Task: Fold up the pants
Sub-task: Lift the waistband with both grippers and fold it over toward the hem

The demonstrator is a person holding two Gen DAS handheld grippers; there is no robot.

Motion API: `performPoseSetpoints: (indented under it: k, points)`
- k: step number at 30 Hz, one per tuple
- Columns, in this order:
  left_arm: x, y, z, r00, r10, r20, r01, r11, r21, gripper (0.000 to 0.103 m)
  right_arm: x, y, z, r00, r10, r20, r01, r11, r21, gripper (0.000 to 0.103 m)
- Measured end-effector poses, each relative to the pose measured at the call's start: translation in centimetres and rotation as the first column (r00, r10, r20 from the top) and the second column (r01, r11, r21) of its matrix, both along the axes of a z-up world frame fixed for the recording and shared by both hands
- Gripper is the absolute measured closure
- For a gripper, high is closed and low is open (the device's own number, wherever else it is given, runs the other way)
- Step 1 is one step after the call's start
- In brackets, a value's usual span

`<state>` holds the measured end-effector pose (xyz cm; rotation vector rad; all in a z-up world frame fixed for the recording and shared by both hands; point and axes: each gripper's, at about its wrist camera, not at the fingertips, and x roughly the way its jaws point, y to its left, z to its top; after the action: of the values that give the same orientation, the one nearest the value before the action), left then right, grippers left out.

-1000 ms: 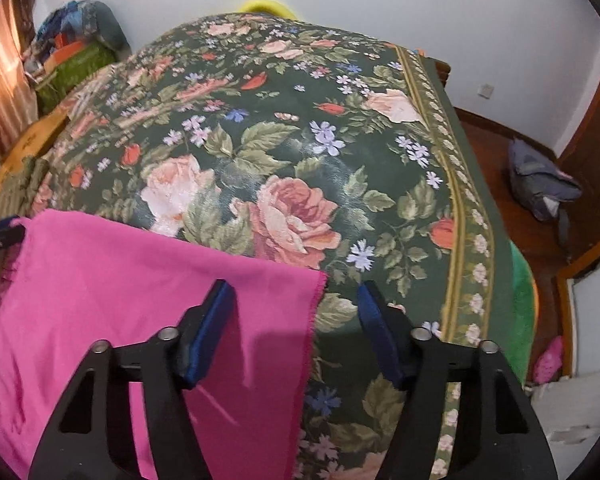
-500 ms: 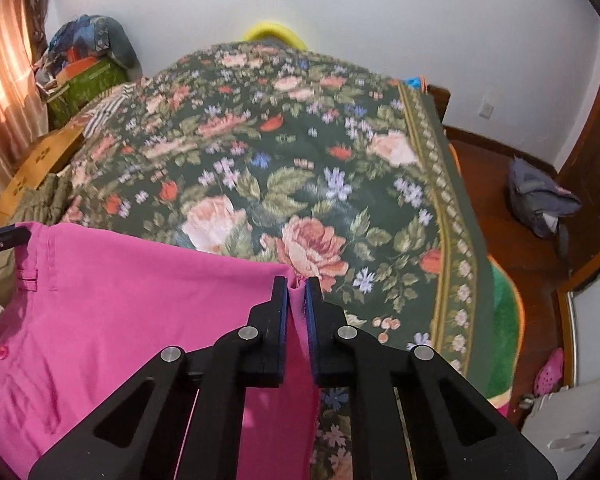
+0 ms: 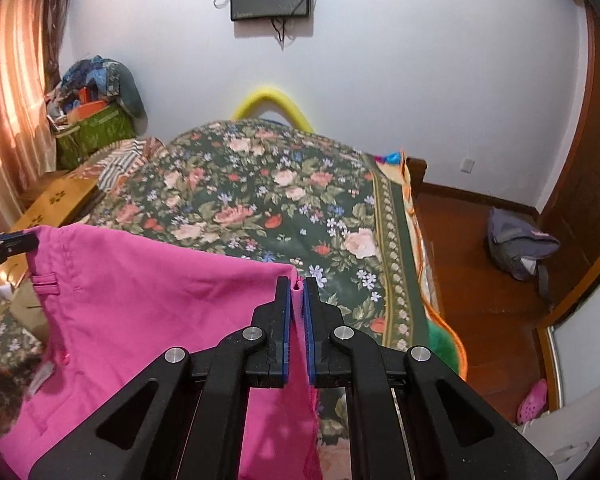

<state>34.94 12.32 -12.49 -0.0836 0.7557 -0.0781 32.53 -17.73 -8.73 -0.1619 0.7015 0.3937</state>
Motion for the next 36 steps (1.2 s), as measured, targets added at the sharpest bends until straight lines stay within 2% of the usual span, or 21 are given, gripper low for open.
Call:
performPoseSetpoints:
  k: [9, 15, 27, 36]
  points:
    - [-4.6, -1.3, 3.2, 0.999, -0.027, 0.018, 0.027, 0.999, 0.025, 0.093, -4.3, -1.0, 2.7, 1.000, 0.028, 0.014, -0.028, 0.999, 0.040, 0.098]
    - [-8.2, -2.4, 3.5, 0.999, -0.041, 0.003, 0.041, 0.999, 0.036, 0.093, -7.4, -1.8, 3.4, 1.000, 0.030, 0.001, -0.030, 0.996, 0.083, 0.098]
    - [-15.5, -2.9, 1.8, 0.998, -0.059, -0.032, 0.060, 0.998, 0.022, 0.094, -14.2, -3.1, 2.9, 0.999, 0.040, -0.021, -0.038, 0.996, 0.086, 0.098]
    - [-19.7, -3.7, -1.2, 0.993, -0.077, -0.086, 0.079, 0.997, 0.019, 0.094, -18.6, -3.8, 0.2, 0.996, 0.044, -0.075, -0.036, 0.994, 0.104, 0.098]
